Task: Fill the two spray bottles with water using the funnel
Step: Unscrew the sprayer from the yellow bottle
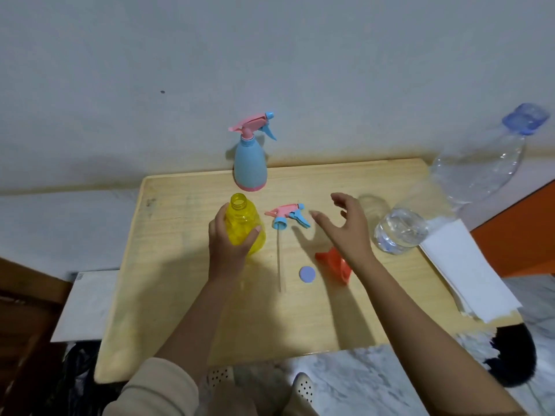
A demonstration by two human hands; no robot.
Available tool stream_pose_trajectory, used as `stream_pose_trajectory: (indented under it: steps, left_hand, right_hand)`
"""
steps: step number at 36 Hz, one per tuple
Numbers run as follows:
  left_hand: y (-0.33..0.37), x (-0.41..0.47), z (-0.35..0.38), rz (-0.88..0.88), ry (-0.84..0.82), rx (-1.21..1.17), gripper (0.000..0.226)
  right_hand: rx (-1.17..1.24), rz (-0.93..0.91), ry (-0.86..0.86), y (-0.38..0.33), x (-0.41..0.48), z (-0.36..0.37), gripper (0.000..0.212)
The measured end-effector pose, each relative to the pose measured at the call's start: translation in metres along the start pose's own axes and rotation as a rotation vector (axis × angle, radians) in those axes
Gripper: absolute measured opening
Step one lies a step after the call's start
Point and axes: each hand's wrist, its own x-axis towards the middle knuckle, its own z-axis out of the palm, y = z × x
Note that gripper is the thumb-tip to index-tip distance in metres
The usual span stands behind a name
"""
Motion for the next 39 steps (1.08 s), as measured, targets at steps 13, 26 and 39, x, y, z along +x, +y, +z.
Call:
stream_pose_trajectory:
  steps: [13,26,39]
  left_hand:
    - [-0.001,-0.025,0.003,-0.011,-0.046,-0.045,0.083]
    - [-0.012,-0.029,-0.004,0.023,-0.172,-0.205,0.082]
    - [-0.022,-0.021,-0.011,0.136,-0.270,-0.208,0.070]
  right_hand:
    - [0.136,0.174,-0.342,0.044,-0.059,-0.042,0.052]
    - [0.043,0.097,-0.035,-0.011,-0.029,-0.019,0.086]
    - [-0.106,-0.297,-0.215,-0.115,-0.025,0.035,0.089]
